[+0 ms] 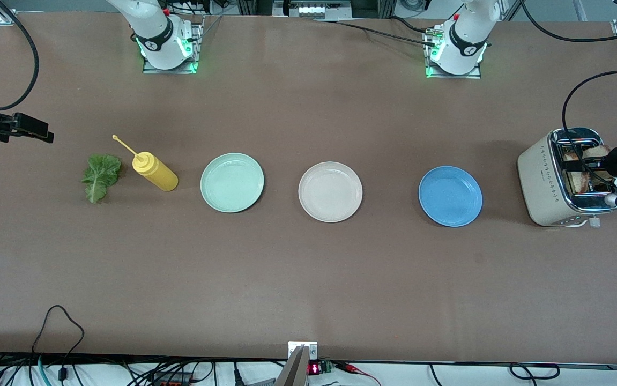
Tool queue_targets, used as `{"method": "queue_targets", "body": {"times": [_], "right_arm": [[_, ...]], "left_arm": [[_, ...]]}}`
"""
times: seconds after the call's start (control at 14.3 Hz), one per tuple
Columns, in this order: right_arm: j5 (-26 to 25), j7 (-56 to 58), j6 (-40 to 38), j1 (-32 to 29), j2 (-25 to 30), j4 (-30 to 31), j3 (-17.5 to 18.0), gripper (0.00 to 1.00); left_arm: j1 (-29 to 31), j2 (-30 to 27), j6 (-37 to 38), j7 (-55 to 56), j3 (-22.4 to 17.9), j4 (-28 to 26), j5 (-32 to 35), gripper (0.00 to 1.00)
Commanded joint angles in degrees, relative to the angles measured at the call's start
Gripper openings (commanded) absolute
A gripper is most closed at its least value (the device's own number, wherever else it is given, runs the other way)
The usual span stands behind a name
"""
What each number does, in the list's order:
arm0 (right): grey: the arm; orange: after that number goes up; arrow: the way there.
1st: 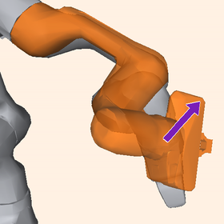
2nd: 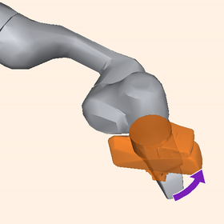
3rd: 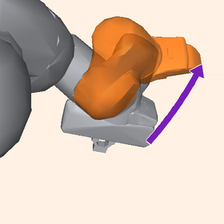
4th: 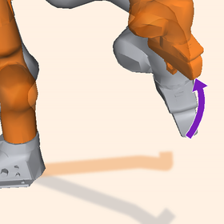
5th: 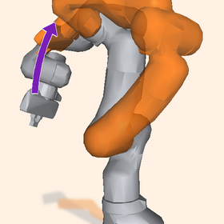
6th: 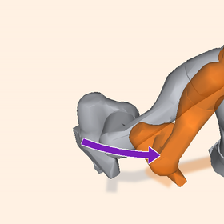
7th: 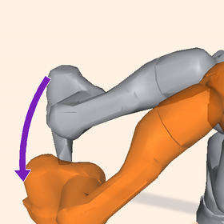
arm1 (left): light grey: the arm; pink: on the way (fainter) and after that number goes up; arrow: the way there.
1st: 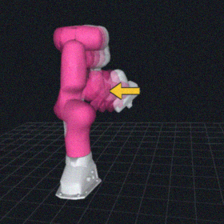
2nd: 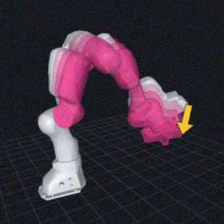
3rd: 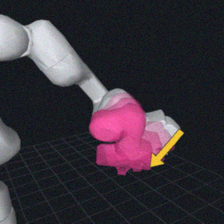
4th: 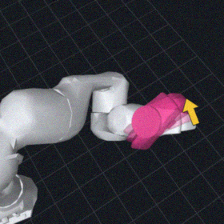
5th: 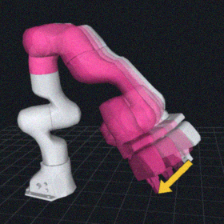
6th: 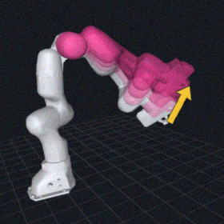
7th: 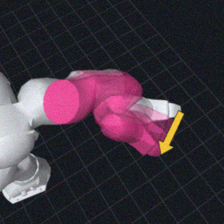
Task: Make sandwich in beige plate with both arms
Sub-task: 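Reach the left gripper down to the bread slice in the toaster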
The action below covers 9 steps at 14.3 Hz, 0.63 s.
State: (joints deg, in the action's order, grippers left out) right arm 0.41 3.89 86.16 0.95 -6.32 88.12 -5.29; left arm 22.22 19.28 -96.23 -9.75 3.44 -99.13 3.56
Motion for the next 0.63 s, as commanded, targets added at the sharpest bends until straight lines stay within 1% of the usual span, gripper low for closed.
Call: {"method": "queue_targets", "body": {"times": [0.0,0.07,0.14,0.28,0.35,0.49,0.56], "right_arm": [[0.1,-0.7,-0.3,0.0,-0.3,-0.8,-0.1,1.00],[0.1,-0.7,-0.5,0.0,-0.3,-0.7,-0.1,1.00],[0.1,-0.7,-0.3,-0.1,-0.3,-0.8,-0.1,1.00],[0.1,-0.7,-0.4,0.0,-0.3,-0.8,-0.1,1.00],[0.1,-0.7,-0.5,0.0,-0.3,-0.8,-0.1,1.00],[0.1,-0.6,-0.4,-0.2,-0.3,-0.8,-0.1,1.00],[0.1,-0.7,-0.6,-0.2,-0.3,-0.8,-0.1,1.00]], "left_arm": [[0.6,-0.1,0.3,-0.1,0.5,0.8,1.3,0.34],[0.6,-0.2,0.3,-0.1,0.6,1.0,1.3,0.17],[0.6,-0.3,0.3,-0.2,0.6,1.4,1.3,0.09],[0.6,-0.7,0.8,-1.0,0.7,2.9,1.3,0.02],[0.6,-1.3,1.8,-1.9,0.8,4.1,1.3,0.01],[0.7,-2.1,6.5,-5.5,0.8,8.8,1.2,0.01],[0.7,-2.3,9.9,-5.8,1.0,12.0,1.2,0.01]]}}
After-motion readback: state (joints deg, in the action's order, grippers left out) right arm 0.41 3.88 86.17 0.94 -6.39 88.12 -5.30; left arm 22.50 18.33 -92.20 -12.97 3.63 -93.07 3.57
